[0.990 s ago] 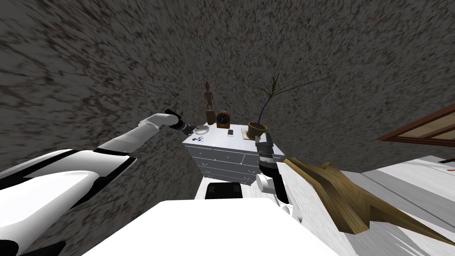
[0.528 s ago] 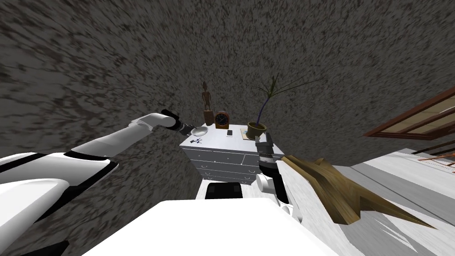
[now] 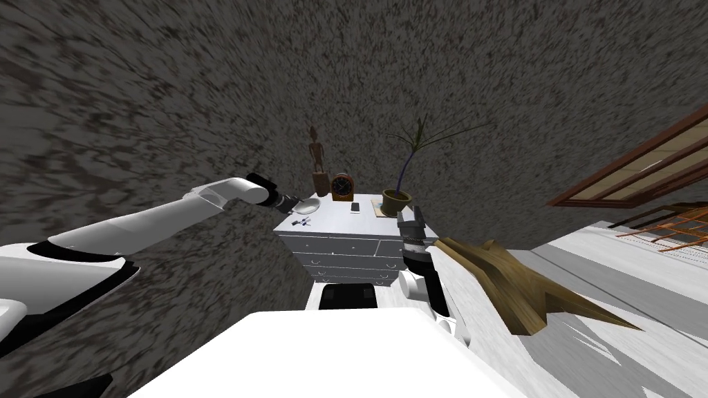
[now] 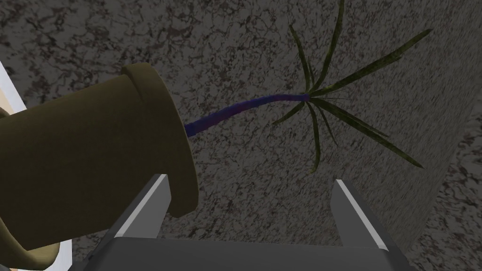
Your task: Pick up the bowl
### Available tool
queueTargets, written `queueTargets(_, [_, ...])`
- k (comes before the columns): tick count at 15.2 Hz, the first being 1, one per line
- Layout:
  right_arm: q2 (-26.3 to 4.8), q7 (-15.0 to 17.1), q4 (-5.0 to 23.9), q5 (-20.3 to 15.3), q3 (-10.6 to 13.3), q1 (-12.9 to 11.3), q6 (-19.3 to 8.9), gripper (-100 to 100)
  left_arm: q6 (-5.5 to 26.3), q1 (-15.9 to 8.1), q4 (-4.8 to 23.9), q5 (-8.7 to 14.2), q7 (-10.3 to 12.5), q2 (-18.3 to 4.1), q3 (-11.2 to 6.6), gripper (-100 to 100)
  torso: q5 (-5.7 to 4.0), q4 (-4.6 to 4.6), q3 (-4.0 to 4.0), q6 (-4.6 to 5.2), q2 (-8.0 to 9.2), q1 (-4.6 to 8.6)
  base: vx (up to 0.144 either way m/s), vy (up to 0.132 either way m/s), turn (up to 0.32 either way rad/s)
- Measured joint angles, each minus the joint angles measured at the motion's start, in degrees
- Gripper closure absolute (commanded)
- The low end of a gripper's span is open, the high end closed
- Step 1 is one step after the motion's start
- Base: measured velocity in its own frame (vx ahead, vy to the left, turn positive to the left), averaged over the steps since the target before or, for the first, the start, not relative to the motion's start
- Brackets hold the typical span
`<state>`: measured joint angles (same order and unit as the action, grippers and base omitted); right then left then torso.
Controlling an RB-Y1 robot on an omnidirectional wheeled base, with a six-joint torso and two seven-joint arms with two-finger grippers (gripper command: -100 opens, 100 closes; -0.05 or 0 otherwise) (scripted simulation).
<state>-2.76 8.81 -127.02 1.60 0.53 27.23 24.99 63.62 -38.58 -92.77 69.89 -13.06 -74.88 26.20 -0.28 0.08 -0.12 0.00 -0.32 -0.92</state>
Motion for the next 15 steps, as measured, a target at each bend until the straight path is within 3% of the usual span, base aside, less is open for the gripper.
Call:
queueTargets(13, [0.00, 0.00, 0.00, 0.00, 0.00, 0.00, 0.00, 0, -7.97, 5.40, -13.96, 2.50, 13.96, -11.80, 6.40, -100, -0.37, 0.16, -0.06, -0.07, -0.25, -1.84, 0.009, 0.029, -0.068])
queueTargets(14, [0.00, 0.00, 0.00, 0.00, 0.00, 0.00, 0.00, 0, -8.13, 5.47, -14.17, 2.50, 14.36, -11.94, 6.46, 100, -0.35, 0.15, -0.07, -0.07, -0.27, -1.86, 0.000, 0.000, 0.000])
queueTargets(15, [0.00, 0.00, 0.00, 0.00, 0.00, 0.00, 0.00, 0, -8.14, 5.46, -14.16, 2.50, 14.38, -11.93, 6.45, 100, -0.35, 0.14, -0.08, -0.07, -0.29, -1.87, 0.000, 0.000, 0.000])
